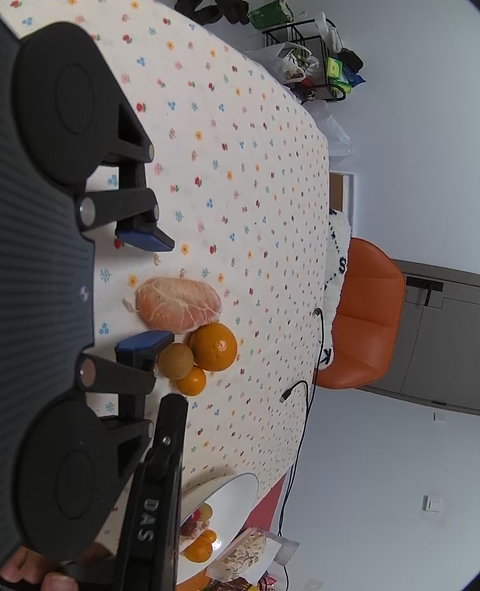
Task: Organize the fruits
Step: 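Grasp the netted pomelo segment with the left tool while the right tool grasps a kumquat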
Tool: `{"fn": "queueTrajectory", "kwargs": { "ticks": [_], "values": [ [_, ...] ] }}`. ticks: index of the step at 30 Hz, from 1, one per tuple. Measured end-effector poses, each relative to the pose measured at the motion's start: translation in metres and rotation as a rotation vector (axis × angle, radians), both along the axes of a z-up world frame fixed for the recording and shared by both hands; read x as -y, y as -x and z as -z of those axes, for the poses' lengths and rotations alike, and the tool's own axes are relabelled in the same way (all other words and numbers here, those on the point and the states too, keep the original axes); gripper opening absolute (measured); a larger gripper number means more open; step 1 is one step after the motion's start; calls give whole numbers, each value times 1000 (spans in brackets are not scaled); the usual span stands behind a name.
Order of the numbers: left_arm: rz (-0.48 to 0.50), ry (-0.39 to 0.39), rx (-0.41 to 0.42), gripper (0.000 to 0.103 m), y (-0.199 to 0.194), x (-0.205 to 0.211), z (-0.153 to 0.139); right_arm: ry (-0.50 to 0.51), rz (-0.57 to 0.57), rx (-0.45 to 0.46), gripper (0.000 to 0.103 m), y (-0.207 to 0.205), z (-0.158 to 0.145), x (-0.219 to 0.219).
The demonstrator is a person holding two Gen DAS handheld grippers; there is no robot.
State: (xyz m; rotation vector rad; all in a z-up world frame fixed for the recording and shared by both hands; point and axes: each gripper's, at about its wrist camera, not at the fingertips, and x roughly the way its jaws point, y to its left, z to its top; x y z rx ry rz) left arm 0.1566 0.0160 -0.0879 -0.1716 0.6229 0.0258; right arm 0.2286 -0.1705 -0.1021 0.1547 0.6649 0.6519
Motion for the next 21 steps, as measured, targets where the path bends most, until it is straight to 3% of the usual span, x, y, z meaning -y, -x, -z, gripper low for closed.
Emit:
{"fn": "queueTrajectory", "kwargs": {
  "ticks": [13,21],
  "values": [
    [0,-18,3,45,-18,13,3,7,49,5,10,7,-2,30],
    [-12,-34,-1,45,-25,14,7,31,49,-14,14,5,5,27]
  ]
}}
